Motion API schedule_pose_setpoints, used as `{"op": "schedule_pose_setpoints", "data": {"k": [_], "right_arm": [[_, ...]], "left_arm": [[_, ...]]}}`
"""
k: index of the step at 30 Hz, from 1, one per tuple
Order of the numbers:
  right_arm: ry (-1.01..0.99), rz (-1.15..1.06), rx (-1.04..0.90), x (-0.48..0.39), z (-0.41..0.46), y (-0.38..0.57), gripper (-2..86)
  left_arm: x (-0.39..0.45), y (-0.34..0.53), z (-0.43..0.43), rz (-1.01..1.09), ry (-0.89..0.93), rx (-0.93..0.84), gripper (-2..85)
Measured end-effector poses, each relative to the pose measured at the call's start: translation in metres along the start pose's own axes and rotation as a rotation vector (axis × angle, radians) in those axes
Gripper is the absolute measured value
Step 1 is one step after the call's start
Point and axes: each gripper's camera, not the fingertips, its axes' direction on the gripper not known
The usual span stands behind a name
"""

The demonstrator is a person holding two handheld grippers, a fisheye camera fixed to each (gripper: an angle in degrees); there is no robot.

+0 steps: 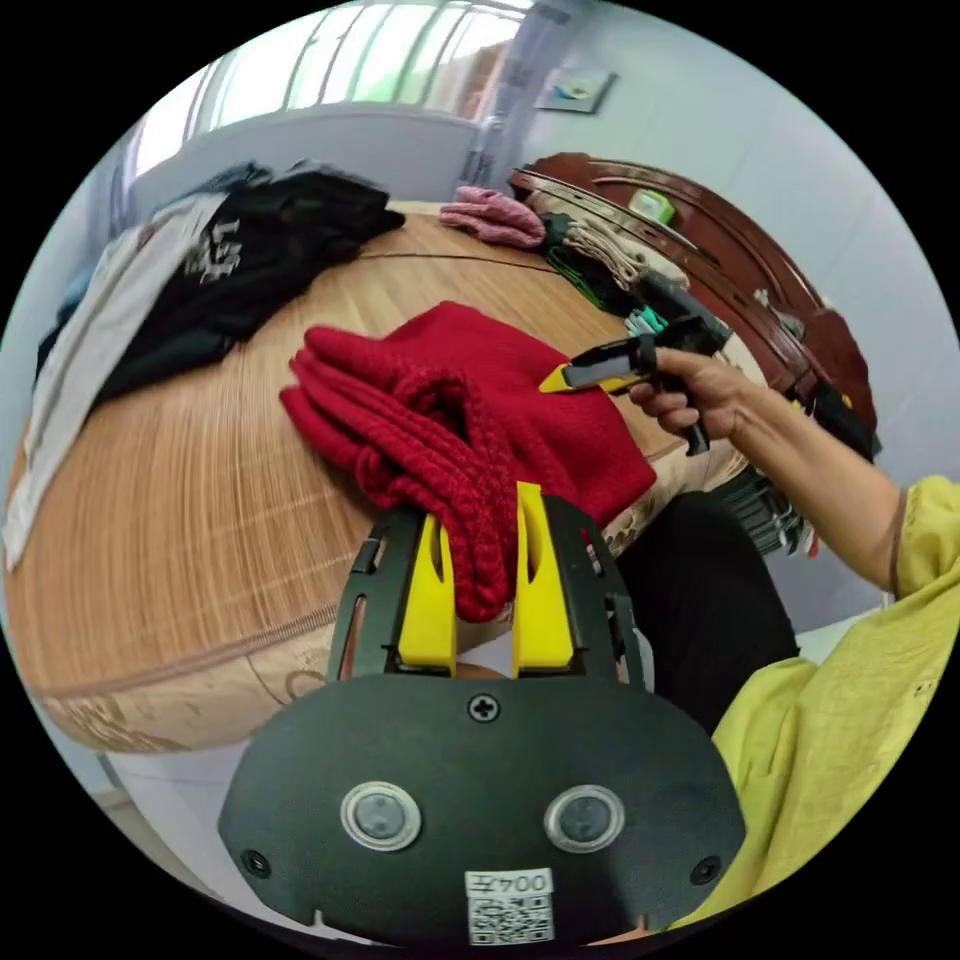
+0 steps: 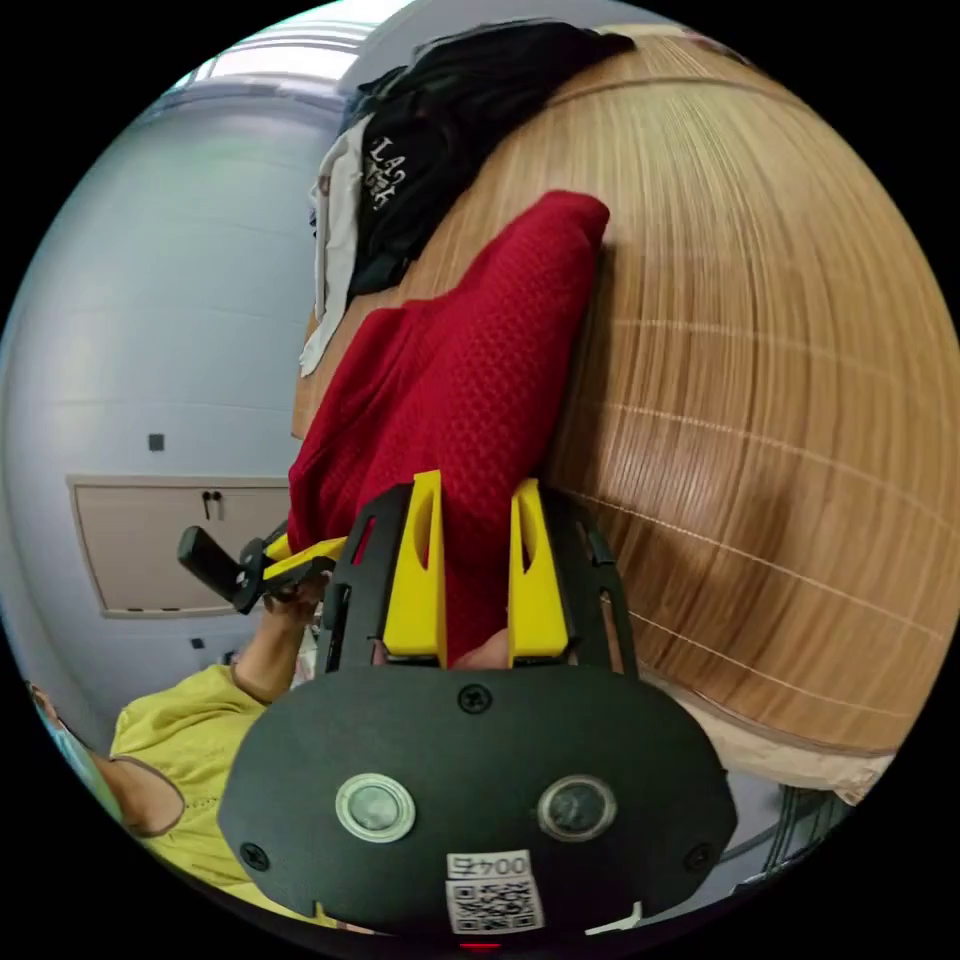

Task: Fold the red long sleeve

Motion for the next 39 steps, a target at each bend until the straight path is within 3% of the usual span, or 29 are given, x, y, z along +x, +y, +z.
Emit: {"op": "schedule_pose_setpoints", "data": {"k": [6, 11, 20, 26, 34, 39], "right_arm": [[0.104, -0.070, 0.095, -0.045, -0.126, 0.023, 9.8], [0.213, -0.060, 0.243, -0.046, -0.282, 0.071, 9.9], [0.498, 0.069, 0.467, 0.000, -0.510, 0.163, 9.9], [0.576, 0.153, 0.557, 0.056, -0.582, 0.199, 9.8], [0.605, 0.209, 0.562, 0.131, -0.599, 0.227, 9.8], [0.596, 0.276, 0.569, 0.187, -0.589, 0.245, 9.9]], "left_arm": [[0.066, -0.118, -0.088, 0.134, 0.050, 0.113, 10.3], [0.153, -0.260, -0.130, 0.269, 0.116, 0.212, 10.4], [0.337, -0.489, -0.101, 0.466, 0.224, 0.317, 10.7], [0.421, -0.572, -0.055, 0.503, 0.246, 0.326, 10.8], [0.475, -0.606, 0.021, 0.506, 0.219, 0.275, 10.9], [0.473, -0.614, 0.087, 0.385, 0.309, 0.078, 11.9]]}}
